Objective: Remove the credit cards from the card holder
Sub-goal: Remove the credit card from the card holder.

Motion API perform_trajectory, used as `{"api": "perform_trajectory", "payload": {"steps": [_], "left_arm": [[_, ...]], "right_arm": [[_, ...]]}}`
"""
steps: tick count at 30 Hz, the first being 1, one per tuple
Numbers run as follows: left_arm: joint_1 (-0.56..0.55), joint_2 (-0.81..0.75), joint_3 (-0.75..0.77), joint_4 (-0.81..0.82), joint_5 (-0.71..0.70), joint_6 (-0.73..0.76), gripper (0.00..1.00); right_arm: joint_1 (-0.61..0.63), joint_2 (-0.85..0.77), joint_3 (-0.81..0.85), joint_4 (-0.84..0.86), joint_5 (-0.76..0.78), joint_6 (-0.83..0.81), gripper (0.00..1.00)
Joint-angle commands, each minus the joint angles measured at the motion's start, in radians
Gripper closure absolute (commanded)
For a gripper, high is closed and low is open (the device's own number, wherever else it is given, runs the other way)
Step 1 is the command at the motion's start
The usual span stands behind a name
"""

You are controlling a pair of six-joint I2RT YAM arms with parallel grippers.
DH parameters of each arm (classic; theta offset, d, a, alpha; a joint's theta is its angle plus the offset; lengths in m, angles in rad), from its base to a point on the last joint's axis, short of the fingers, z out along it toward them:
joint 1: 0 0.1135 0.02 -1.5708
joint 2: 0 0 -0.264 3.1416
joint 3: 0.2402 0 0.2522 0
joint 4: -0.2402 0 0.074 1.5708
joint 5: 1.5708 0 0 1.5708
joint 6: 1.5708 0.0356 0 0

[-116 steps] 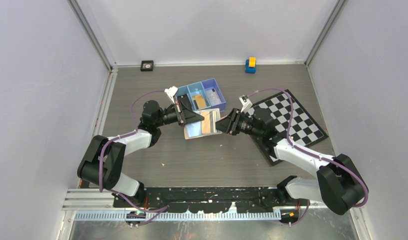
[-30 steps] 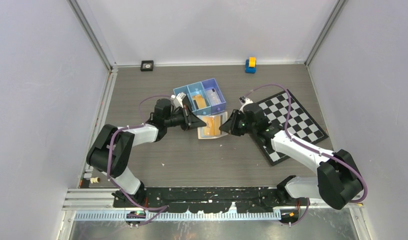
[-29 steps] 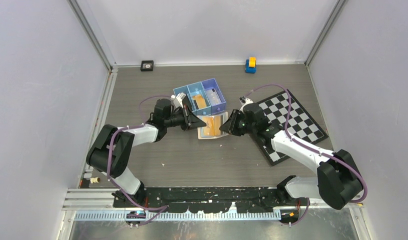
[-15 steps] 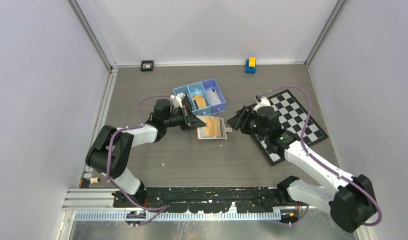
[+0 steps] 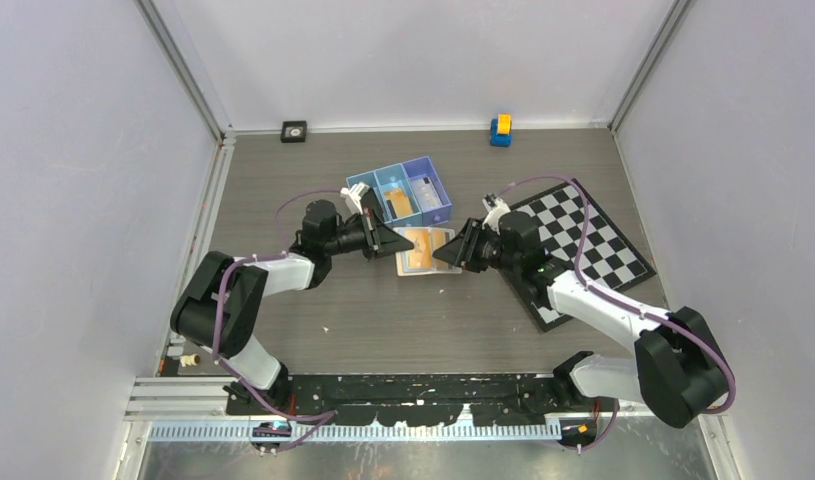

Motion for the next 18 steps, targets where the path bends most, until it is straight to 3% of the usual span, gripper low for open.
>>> {"api": "perform_trajectory", "payload": {"steps": [1, 12, 18], "left_arm": [[-0.019, 0.0, 0.002, 0.237, 0.071, -0.099, 1.0], [-0.055, -0.009, 0.016, 0.27, 0.088, -0.125, 1.0], [-0.057, 0.003, 0.014, 0.325, 0.1, -0.164, 1.0]], "right_arm": [[-0.003, 0.031, 0.023, 0.129, -0.097, 0.04, 0.64], [-0.046, 0.021, -0.024, 0.228, -0.136, 0.101, 0.65], [-0.071, 0.003, -0.07, 0.353, -0.187, 0.16, 0.75]]}}
